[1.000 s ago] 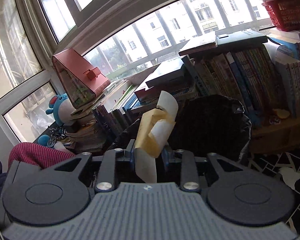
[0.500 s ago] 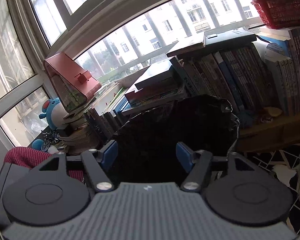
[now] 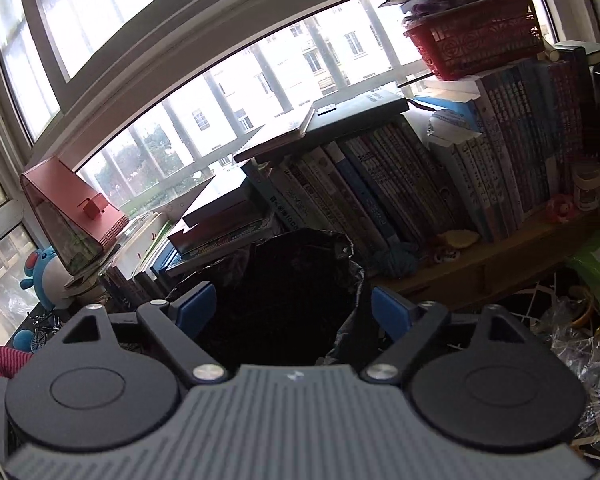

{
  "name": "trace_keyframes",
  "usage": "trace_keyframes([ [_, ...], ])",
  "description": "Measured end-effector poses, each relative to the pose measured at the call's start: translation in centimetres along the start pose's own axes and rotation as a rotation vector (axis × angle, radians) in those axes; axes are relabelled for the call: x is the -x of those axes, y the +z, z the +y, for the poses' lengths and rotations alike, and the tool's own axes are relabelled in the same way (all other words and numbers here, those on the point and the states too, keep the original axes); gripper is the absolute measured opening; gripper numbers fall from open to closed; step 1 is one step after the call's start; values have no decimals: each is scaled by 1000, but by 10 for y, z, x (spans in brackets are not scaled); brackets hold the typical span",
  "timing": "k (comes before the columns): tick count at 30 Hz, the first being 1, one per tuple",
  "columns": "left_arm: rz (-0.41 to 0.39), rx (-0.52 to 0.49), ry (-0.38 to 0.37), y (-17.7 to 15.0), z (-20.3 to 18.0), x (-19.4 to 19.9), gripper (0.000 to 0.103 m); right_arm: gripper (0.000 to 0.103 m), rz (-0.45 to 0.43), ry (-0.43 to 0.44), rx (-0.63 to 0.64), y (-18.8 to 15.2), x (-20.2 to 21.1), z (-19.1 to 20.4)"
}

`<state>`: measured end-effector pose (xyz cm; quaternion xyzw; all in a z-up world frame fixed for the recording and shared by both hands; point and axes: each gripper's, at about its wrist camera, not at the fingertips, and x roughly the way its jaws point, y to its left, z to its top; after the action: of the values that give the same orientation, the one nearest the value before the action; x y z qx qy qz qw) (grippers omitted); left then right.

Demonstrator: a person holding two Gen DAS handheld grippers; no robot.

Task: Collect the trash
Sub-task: 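Move the right gripper down to the clear plastic bag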

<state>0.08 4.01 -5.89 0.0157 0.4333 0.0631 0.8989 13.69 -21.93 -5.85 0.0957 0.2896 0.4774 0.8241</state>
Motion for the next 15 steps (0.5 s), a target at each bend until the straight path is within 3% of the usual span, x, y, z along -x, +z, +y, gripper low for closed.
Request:
trace_keyframes([
  [3,0,0,0,0,0,0,61,100,-5,-52,-26,1,0,-10],
  [15,0,0,0,0,0,0,61,103,29,-157,-101,-7,-10,-37],
])
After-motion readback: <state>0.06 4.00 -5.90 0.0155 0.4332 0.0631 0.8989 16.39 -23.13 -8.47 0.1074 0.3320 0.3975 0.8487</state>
